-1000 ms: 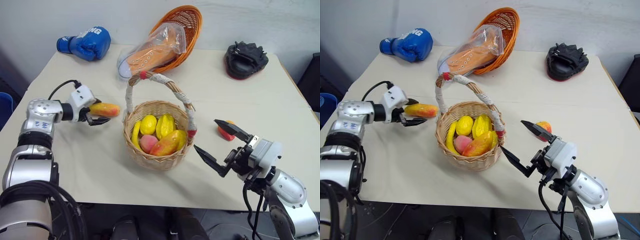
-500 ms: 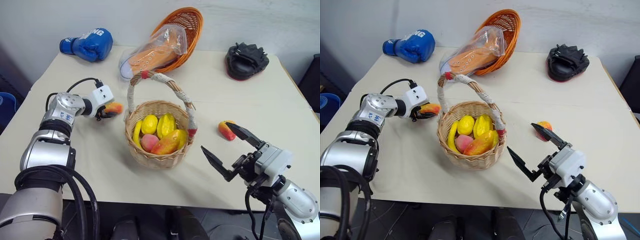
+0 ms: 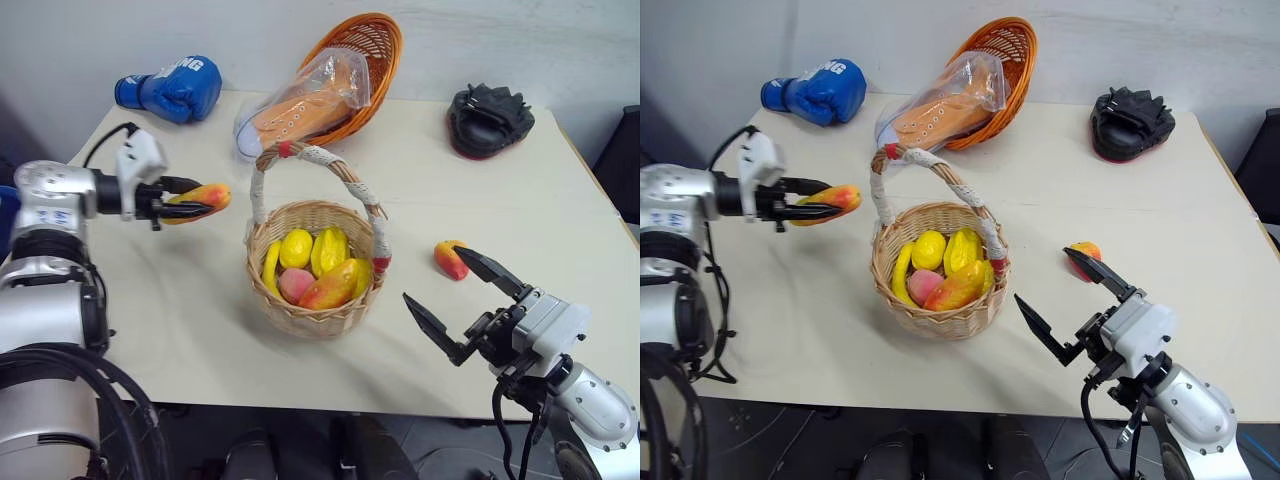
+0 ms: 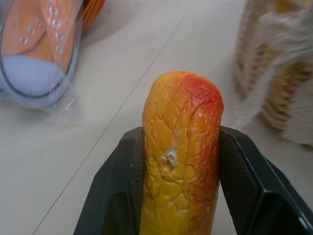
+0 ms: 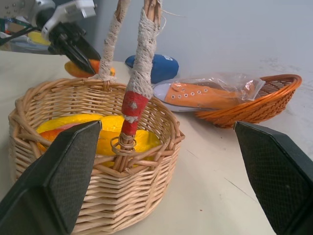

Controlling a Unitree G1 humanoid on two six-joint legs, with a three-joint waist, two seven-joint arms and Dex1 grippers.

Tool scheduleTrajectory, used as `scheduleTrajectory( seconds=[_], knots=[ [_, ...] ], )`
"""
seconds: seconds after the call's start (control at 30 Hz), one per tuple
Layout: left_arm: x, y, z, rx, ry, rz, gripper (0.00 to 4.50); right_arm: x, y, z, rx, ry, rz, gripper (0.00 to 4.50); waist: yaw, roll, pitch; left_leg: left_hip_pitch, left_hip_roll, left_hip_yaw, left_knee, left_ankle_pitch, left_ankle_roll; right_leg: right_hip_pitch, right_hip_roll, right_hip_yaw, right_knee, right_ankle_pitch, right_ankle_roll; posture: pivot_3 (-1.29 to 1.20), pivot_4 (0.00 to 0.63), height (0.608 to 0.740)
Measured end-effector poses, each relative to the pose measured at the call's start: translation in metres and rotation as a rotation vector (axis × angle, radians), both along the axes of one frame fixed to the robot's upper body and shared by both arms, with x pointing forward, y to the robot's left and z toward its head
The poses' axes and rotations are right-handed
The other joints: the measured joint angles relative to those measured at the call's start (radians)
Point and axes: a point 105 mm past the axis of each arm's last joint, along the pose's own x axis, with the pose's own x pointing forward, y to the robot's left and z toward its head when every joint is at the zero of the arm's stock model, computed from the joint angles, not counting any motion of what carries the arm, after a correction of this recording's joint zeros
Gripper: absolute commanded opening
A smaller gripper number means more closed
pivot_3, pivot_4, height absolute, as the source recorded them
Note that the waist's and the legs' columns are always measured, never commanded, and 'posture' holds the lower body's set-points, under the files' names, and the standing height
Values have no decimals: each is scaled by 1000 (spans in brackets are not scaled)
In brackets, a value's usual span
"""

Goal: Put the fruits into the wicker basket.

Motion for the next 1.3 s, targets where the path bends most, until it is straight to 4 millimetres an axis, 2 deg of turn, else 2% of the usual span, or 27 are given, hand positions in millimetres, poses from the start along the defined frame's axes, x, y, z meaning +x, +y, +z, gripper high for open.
scheduleTrajectory(
  seconds=[0.07,0.13,0.3,0.37,0.43,0.5,0.7,0.77,0.8,0.97,1.13,1.23,1.3],
  knots=[
    [-18,10,8,8,-8,-33,1790,1,2,3,-11,-5,31,4500,-8,1,1,1,4,-5,-1,0,0,0,-2,4,1,0,0,0,150,740],
    [-37,7,8,-31,32,-72,1790,5,-2,1,-29,11,40,4500,-16,2,1,0,6,-9,0,0,0,0,-2,5,2,0,0,0,150,740],
    [-79,-65,21,-213,88,-378,1790,11,-6,1,-73,22,82,4500,5,2,1,-1,3,-15,4,0,2,3,-3,3,3,-1,1,0,150,740],
    [-96,-89,17,-228,105,-455,1790,13,-9,0,-66,33,82,4500,4,3,1,1,3,-15,3,0,2,4,-3,4,3,-1,1,0,150,740],
    [-101,-110,10,-261,106,-474,1790,13,-9,-2,-69,41,87,4500,4,3,2,1,2,-16,3,1,1,4,-2,4,3,-1,1,0,150,740],
    [-99,-122,3,-274,105,-459,1790,12,-10,-4,-71,46,89,4500,5,3,2,1,1,-17,3,1,1,4,-2,4,4,-1,1,0,150,740],
    [-81,-132,2,-295,32,-353,3756,8,-18,-19,-64,97,70,4500,2,3,2,1,0,-17,2,1,0,4,-1,5,3,-1,1,0,150,740],
    [-82,-130,6,-299,16,-361,4398,5,-26,-20,-70,94,40,4500,3,4,2,1,1,-16,2,1,0,4,-1,5,3,-1,1,0,150,740],
    [-83,-128,6,-300,19,-367,4462,4,-29,-21,-73,95,28,4500,2,4,2,1,1,-16,2,1,0,4,-1,5,3,-1,1,0,150,740],
    [-87,-87,1,-305,72,-305,4462,-8,-65,-37,-81,149,-117,4500,1,5,2,2,2,-16,0,2,-1,4,-1,4,3,-1,1,0,150,740],
    [-93,-32,-8,-336,67,-97,4462,-34,-108,-62,-74,228,-316,4500,0,5,2,2,3,-16,-1,2,0,4,-3,3,2,-2,0,0,150,740],
    [-99,-18,-18,-344,104,-36,4462,-40,-119,-70,-64,252,-370,4500,-1,5,2,3,3,-16,-1,1,1,5,-4,3,2,-2,0,0,150,740],
    [-99,-8,-26,-337,133,-7,4462,-37,-122,-70,-52,242,-382,4500,-2,5,2,6,2,-16,-2,1,1,7,-4,3,2,-2,0,0,150,740]
  ],
)
